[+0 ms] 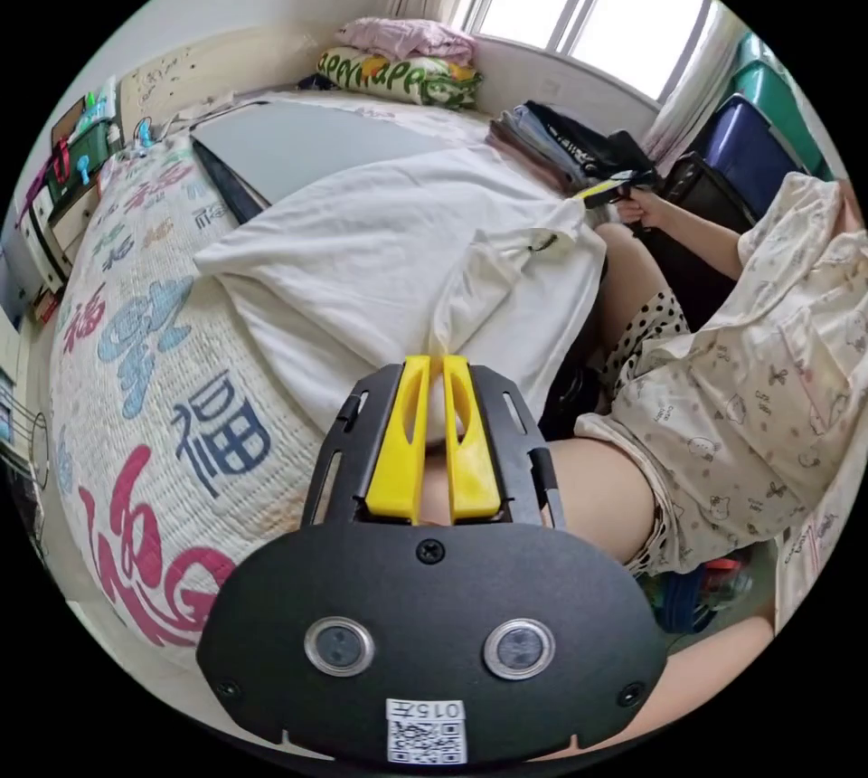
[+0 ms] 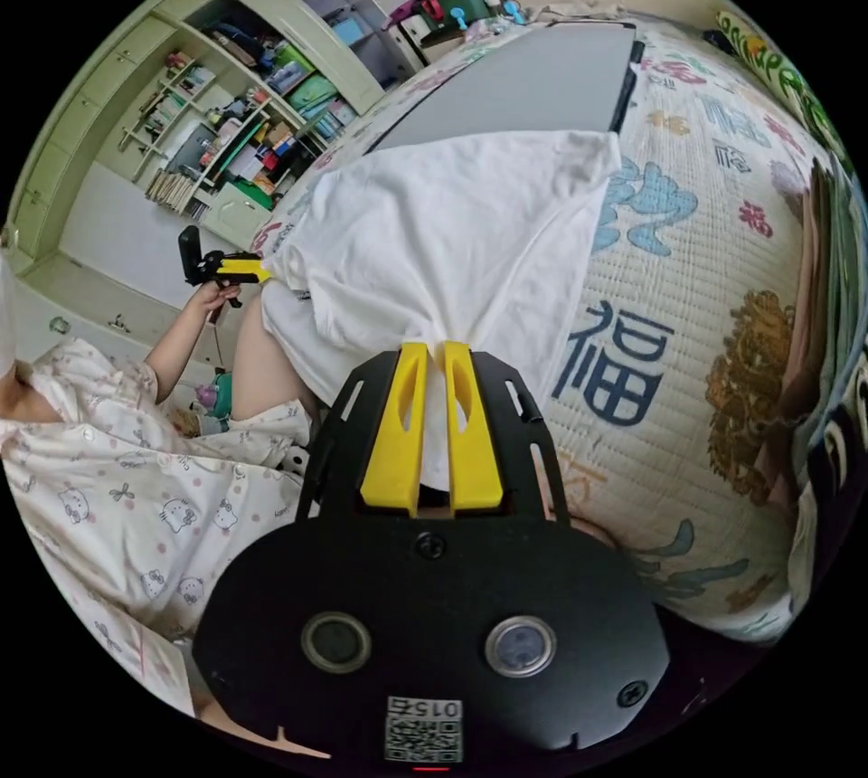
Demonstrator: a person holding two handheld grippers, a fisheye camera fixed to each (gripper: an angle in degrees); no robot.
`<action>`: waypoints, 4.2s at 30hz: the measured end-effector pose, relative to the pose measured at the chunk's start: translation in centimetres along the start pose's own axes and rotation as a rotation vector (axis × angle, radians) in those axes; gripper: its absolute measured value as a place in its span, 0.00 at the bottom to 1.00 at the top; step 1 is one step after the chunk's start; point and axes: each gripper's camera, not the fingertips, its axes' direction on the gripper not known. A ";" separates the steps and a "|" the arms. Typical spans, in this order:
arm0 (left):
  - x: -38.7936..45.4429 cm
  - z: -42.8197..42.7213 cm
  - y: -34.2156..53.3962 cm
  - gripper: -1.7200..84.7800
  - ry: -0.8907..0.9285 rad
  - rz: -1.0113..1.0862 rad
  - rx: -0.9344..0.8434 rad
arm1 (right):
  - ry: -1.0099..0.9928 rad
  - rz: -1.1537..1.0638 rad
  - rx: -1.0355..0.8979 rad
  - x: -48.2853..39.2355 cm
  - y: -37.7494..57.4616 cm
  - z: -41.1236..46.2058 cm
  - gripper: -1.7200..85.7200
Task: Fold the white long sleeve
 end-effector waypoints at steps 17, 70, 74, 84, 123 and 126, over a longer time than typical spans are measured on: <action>16.7 1.6 -7.7 0.12 -0.164 0.248 -0.001 | 0.142 -0.414 0.042 -3.1 13.7 6.6 0.13; -23.1 10.4 18.8 0.12 0.097 -0.734 0.482 | 0.050 -0.687 0.003 5.3 22.7 34.1 0.15; -24.8 11.3 18.3 0.09 0.131 -0.715 0.460 | 0.188 -0.666 -0.081 5.8 22.7 38.0 0.09; -23.6 7.9 17.2 0.02 -0.006 -0.680 0.441 | -0.008 -0.554 -0.077 9.0 23.4 34.3 0.02; 0.6 -9.5 -6.7 0.09 -0.338 -0.342 0.336 | 0.120 0.065 0.311 14.4 20.1 -2.4 0.09; 3.3 -8.7 -13.7 0.09 -0.219 -0.262 0.315 | 0.170 0.263 0.413 18.9 20.6 -7.1 0.11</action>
